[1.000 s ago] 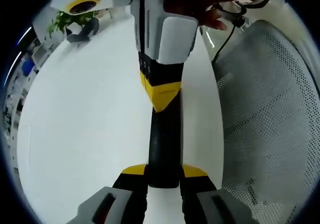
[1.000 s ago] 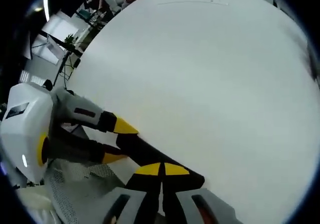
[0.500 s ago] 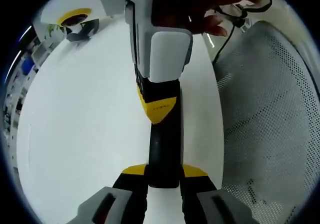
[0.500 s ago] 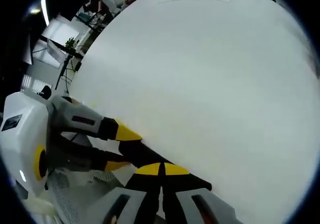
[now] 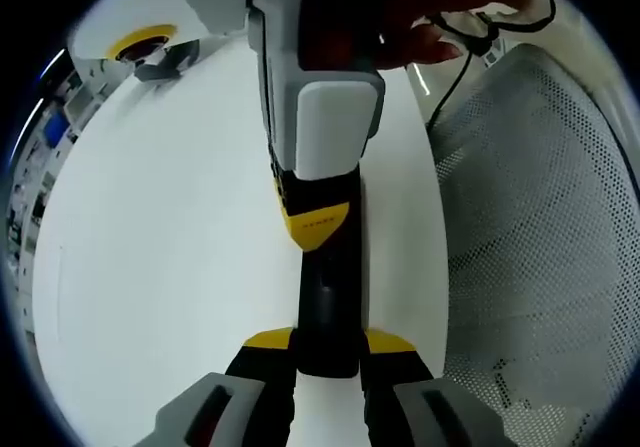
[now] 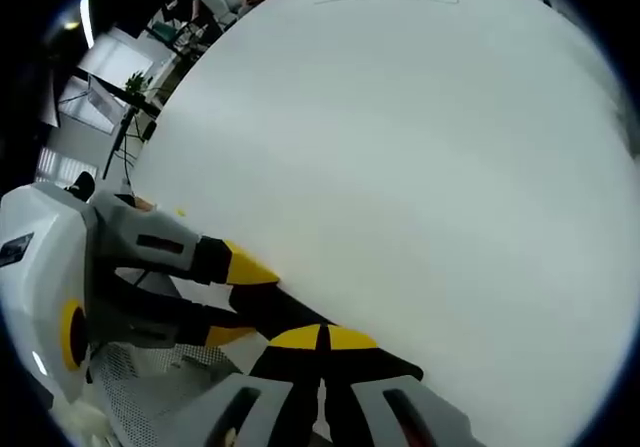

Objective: Press the specified remote control buttons in sequence, fully releasing each button before pressing the next.

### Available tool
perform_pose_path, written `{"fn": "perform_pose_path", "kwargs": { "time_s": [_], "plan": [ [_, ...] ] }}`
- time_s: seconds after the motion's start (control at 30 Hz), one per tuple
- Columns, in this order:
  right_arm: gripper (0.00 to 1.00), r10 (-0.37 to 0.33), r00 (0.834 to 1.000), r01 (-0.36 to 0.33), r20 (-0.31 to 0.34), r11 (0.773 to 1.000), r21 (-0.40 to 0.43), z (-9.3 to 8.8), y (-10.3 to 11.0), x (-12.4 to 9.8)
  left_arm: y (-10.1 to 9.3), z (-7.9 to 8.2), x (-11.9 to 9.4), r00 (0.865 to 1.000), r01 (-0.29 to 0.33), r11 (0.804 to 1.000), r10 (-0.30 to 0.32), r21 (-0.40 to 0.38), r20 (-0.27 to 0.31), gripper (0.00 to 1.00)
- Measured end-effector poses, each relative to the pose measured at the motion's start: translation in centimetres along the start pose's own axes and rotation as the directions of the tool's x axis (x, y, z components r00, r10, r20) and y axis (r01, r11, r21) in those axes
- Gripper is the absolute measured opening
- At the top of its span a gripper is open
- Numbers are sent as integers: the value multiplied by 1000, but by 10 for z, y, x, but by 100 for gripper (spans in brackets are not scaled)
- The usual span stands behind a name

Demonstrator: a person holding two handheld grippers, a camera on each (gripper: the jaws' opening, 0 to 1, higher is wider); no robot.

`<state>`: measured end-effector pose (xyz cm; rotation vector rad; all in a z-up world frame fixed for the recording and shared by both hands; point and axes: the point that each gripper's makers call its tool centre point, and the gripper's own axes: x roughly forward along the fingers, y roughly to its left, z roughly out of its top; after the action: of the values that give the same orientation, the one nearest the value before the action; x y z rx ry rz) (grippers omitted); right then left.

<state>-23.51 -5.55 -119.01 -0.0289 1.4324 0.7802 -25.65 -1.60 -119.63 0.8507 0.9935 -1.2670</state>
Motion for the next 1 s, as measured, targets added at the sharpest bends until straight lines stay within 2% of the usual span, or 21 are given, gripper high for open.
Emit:
{"fn": "perform_pose_path", "kwargs": {
  "time_s": [0.3,0.53,1.0],
  "plan": [
    [0,24,1000,-24,18,999,40,0,0,-1,0,0,0,1000,-6,1000,6,-6,4,22],
    [0,61,996,-64,66,997,35,0,9,-9,-1,0,0,1000,-2,1000,2,3,-9,22],
    [0,65,997,-65,31,998,10,-10,14,-8,-1,0,-1,1000,6,1000,-6,13,-12,22]
  ]
}}
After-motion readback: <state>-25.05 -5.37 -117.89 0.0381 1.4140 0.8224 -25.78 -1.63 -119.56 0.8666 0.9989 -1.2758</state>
